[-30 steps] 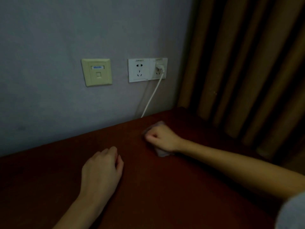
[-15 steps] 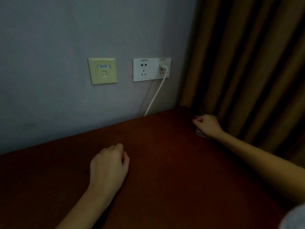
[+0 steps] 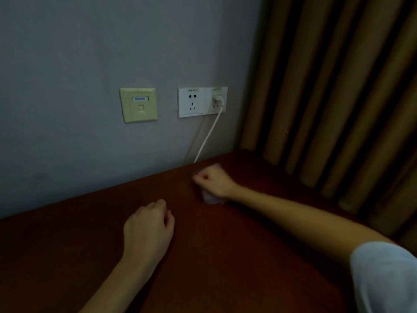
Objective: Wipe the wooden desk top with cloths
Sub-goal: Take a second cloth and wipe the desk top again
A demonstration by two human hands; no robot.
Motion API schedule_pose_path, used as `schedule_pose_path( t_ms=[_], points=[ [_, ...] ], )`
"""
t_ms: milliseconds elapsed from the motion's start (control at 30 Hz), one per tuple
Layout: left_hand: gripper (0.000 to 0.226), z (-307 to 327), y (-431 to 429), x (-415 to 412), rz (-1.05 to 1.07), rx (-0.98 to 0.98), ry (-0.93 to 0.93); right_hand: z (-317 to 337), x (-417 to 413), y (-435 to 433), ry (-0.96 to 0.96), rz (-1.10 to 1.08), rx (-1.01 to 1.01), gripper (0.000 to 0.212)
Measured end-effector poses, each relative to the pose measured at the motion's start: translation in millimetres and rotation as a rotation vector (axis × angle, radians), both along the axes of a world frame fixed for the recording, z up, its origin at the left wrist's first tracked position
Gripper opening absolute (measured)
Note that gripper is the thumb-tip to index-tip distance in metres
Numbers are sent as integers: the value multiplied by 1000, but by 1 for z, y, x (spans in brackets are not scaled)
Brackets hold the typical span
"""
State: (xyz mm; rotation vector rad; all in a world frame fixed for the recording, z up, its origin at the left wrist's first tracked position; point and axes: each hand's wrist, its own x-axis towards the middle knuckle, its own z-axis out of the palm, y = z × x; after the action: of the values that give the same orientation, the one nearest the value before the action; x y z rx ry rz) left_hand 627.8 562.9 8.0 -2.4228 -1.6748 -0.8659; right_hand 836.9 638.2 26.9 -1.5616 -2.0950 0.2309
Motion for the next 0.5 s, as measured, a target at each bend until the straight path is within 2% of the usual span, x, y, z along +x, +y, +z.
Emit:
schedule_pose_path(
  t_ms=[133, 233, 300, 367, 500],
  points=[
    [30, 0, -1, 0, -10, -8, -38, 6, 129, -26, 43, -506, -31, 55],
    [31, 1, -3, 0, -13, -16, -16, 6, 177, -81, 150, -635, -87, 61],
    [31, 2, -3, 1, -16, -14, 2, 4, 163, -114, 131, -609, -107, 61],
    [28, 2, -4, 1, -4, -30, 15, 2, 129, -136, 83, -494, -81, 57],
    [25, 3, -4, 2, 7, -42, 14, -3, 26, -150, -107, 10, -45, 38]
  ],
)
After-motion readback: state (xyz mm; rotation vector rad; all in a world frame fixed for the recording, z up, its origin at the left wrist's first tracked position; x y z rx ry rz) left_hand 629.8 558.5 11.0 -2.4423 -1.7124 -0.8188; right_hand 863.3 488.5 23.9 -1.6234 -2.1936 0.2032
